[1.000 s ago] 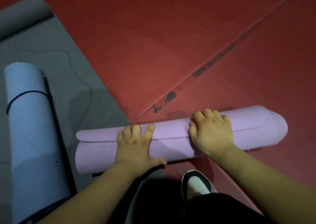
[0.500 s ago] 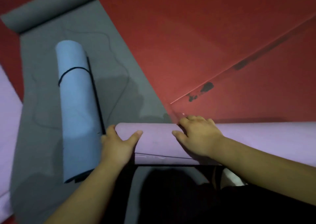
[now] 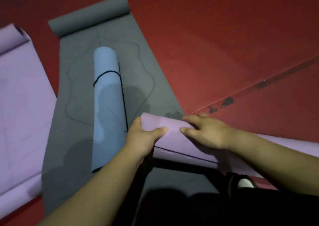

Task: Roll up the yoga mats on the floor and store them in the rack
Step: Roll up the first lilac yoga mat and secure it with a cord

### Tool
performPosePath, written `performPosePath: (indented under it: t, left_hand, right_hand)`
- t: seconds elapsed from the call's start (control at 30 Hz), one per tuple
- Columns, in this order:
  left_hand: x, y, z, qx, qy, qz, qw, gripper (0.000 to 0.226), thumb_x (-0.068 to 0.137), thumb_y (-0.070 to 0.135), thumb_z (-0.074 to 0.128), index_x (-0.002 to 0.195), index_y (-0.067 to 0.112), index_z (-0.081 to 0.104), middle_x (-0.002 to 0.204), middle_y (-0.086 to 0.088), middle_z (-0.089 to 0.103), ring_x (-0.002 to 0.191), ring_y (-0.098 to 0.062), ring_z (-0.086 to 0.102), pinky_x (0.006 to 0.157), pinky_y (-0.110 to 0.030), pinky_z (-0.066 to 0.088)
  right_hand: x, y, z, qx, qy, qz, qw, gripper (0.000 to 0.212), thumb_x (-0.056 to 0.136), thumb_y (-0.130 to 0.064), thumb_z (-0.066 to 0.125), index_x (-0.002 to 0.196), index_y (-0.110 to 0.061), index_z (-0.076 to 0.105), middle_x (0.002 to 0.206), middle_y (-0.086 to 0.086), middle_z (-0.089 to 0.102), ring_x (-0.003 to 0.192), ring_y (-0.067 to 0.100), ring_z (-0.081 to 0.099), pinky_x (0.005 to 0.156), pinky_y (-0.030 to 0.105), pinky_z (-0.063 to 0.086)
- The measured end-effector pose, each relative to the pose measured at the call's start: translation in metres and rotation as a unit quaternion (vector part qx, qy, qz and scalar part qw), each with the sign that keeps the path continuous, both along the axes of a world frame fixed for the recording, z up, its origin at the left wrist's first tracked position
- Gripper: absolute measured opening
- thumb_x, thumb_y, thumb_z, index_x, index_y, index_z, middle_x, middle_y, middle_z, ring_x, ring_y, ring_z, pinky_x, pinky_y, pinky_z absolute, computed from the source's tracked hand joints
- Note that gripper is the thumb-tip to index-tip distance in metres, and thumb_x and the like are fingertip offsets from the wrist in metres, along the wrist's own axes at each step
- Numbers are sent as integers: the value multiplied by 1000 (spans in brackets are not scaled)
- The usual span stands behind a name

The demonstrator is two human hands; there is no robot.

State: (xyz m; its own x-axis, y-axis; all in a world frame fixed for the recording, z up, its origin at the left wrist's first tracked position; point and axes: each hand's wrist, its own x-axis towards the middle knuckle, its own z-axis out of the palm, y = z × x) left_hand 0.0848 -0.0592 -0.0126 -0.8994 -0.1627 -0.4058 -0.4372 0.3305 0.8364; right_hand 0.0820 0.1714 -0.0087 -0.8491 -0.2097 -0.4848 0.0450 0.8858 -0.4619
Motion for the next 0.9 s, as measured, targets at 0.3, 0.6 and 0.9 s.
performPosePath:
  t: [0.3,0.6,0.9]
  left_hand:
    - [-13,30,255,-89,307,-189,929,73,63,29,96,124,38,57,107,22,68,98,7,63,85,-19,52]
    - [82,-11,441,-294,410,-249,827,75,65,49,89,124,54,43,109,26,59,97,-1,58,90,-36,53]
    - [132,-77,443,-132,413,-97,896,119,57,44,97,150,54,23,155,19,24,133,-1,39,101,-24,42]
  right_hand:
    - [-33,47,194,-396,-16,-6,918,128,61,-28,95,161,-41,16,149,0,56,131,21,60,108,52,48]
    - [39,-15,375,-366,230,143,890,128,64,3,94,154,-51,21,145,-14,54,134,12,54,105,48,52]
    - [84,-78,402,-387,275,132,870,137,57,-21,102,156,-52,13,144,-22,54,131,3,55,103,40,53]
